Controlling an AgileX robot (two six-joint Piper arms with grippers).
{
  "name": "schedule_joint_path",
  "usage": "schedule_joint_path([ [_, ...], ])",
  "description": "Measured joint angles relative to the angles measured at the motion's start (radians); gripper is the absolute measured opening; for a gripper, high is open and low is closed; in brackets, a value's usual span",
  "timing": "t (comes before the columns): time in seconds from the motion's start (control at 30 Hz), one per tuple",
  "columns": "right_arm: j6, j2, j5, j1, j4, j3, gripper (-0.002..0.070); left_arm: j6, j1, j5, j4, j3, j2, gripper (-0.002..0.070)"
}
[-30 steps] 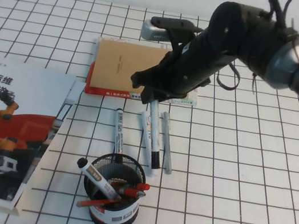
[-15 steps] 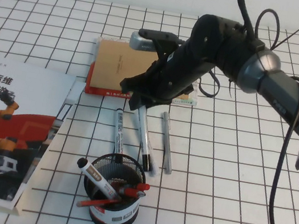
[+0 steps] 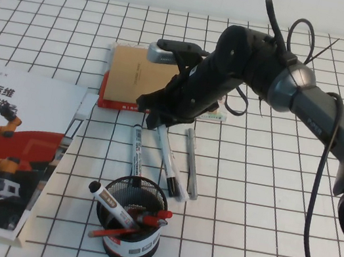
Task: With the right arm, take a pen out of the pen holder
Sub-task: 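Take a marker out of the pen holder and lay it on the table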
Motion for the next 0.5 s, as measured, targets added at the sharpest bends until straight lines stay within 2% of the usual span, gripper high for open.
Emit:
schedule_joint_path([
  [0.5, -0.003, 0.026, -0.034, 0.004, 0.004, 0.000, 0.0113, 0.000, 0.000, 0.000, 0.000, 0.000, 0.000, -0.0003],
])
